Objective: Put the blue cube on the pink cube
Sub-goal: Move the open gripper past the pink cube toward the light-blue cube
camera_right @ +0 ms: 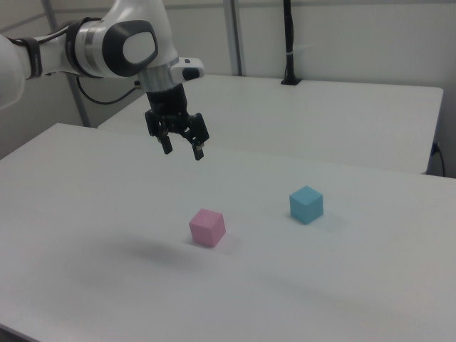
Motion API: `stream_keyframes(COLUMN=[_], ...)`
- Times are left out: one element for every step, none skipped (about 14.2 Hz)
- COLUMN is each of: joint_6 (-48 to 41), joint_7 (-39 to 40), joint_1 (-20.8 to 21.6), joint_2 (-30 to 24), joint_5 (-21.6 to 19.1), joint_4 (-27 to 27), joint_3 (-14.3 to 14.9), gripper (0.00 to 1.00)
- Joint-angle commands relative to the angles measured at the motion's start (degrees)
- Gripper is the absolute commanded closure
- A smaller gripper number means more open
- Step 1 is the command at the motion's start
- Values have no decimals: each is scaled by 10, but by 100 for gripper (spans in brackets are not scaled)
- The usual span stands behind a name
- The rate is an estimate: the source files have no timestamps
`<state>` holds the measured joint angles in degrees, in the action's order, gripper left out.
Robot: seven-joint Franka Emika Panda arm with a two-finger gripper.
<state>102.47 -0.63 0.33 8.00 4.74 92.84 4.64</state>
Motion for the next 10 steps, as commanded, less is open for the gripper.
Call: stream_keyframes(joint_6=[29, 42, 51, 54, 59, 95, 129, 174, 212, 242], joint_7=[4, -2, -13, -31, -45, -60, -75, -89, -92, -93], joint_1=[0, -1, -1, -4, -9, -17, -30, -39, -45, -55], joint_2=[15, 19, 29, 51, 75, 97, 109, 125, 147, 163], joint_5=[-14, -18, -23, -25, -26, -23, -23, -18, -18, -18], joint_4=[-8, -10, -21, -47, -69, -74, -74, -74, -74, -74], joint_3=[3, 4, 4, 4, 4, 4, 4, 4, 5, 5], gripper=[0, 0, 0, 0, 0, 0, 0, 0, 0, 0])
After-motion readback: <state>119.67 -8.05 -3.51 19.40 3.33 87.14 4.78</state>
